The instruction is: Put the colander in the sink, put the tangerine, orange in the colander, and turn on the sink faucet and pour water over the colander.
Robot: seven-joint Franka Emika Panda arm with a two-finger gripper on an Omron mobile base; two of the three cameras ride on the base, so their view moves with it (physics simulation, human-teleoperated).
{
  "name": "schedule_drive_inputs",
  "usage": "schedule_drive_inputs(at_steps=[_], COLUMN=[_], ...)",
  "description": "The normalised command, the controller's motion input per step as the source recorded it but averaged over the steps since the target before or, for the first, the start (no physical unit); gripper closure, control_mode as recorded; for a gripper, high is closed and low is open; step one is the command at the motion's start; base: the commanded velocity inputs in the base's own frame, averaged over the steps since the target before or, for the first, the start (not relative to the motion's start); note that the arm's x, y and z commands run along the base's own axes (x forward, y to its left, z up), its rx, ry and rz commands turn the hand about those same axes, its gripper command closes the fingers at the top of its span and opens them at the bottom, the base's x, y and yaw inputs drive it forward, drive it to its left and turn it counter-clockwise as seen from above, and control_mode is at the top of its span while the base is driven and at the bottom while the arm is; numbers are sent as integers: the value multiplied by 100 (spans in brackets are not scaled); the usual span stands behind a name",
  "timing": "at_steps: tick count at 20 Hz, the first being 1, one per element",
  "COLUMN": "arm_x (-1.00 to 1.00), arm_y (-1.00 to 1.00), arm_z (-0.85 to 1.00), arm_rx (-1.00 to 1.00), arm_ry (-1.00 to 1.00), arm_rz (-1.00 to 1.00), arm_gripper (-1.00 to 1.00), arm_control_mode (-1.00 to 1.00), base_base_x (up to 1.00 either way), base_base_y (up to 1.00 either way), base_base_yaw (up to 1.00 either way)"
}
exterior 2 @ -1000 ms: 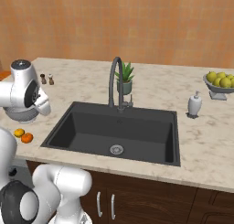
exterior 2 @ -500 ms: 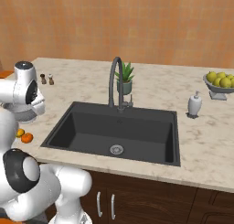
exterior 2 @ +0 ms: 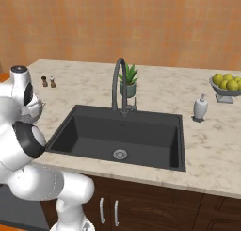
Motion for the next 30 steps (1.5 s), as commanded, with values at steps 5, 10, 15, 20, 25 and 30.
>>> schedule_drive_inputs(at_steps=[5,10,15,20,25,30], arm_x=[25,25,24,26,21,25], arm_y=[30,26,16,13,12,10], arm_z=[-35,-36,-34,-25,-21,-14], arm_rx=[0,0,0,0,-4,-6], arm_ry=[2,5,3,2,1,0], arm_rz=[0,0,0,0,0,0], arm_gripper=[-100,-100,-100,-100,-100,-100], arm_control_mode=[-100,-100,-100,-100,-100,-100], base_base_x=[0,0,0,0,0,0], base_base_y=[0,0,0,0,0,0], base_base_yaw=[0,0,0,0,0,0])
